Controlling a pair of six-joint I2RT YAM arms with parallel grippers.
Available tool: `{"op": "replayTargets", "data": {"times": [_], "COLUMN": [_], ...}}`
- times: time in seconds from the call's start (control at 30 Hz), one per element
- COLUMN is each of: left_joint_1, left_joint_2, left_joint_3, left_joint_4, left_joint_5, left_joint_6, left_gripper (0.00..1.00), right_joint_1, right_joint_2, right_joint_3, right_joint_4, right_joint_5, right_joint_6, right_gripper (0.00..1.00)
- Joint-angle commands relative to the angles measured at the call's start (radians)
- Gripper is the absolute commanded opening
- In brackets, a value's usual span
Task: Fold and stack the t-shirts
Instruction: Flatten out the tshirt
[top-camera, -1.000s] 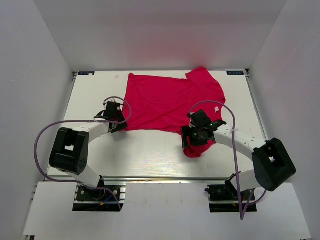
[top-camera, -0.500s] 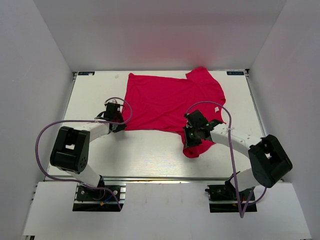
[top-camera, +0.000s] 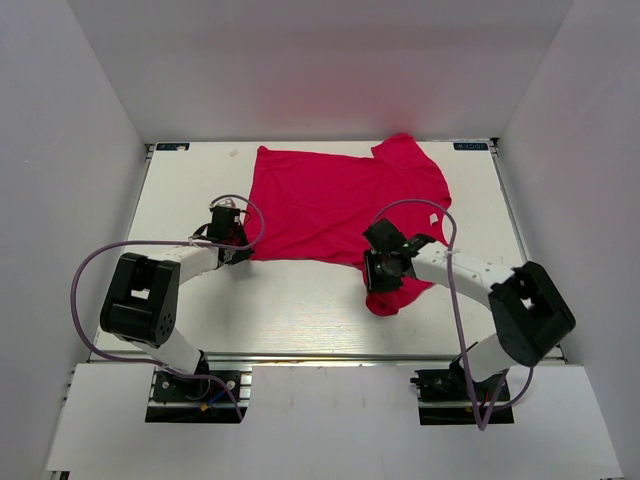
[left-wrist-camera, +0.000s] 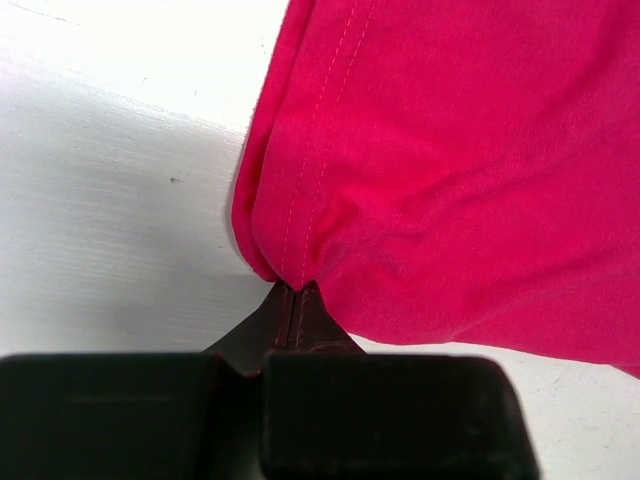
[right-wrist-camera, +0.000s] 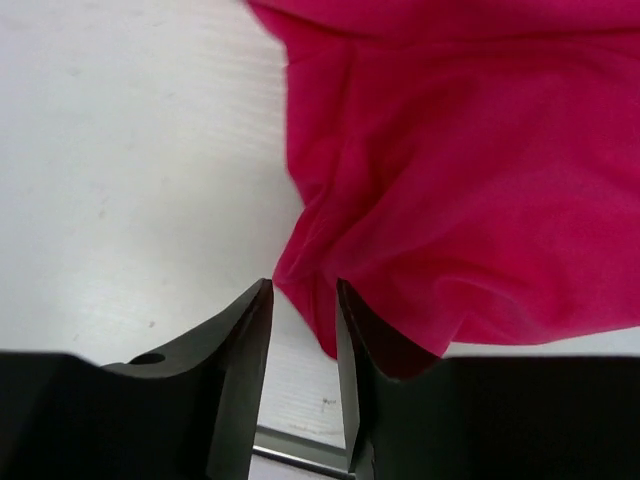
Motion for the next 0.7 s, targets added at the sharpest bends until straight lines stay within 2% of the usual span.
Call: {"op": "replayTargets", "data": {"times": [0.0, 0.07, 0.13, 0.2, 0.27, 0.67], "left_joint_1": [0.004, 0.004, 0.004, 0.004, 0.004, 0.004], "left_joint_2": [-0.011, -0.02, -0.02, -0.029, -0.029, -0.02], "left_joint_3": [-0.019, -0.019, -0.028, -0.028, -0.028, -0.028], "left_joint_4": [-0.008, -0.008, -0.008, -0.008, -0.008, 0.001], "left_joint_5": [0.02, 0.02, 0.02, 0.02, 0.029, 0.031], "left_joint_6": [0.001, 0.001, 0.001, 0.001, 0.001, 0.01], "left_gripper": [0.0, 0.0, 0.0, 0.0, 0.0, 0.0], "right_joint_1": [0.012, 0.02, 0.021, 0.026, 0.029, 0.053], "right_joint_2": [0.065, 0.092, 0.106, 0.117, 0.109, -0.096], "right_joint_3": [0.051, 0.055, 0.065, 0.066, 0.063, 0.1], "right_joint_4": [-0.036, -0.026, -0.021, -0.012, -0.004, -0.252], "right_joint_5": [0.086, 0.095, 0.092, 0.095, 0.095, 0.072], "right_joint_6": [0.037, 0.038, 0.038, 0.04, 0.052, 0.017], "right_gripper": [0.38, 0.44, 0.44, 0.19, 0.02, 0.01]}}
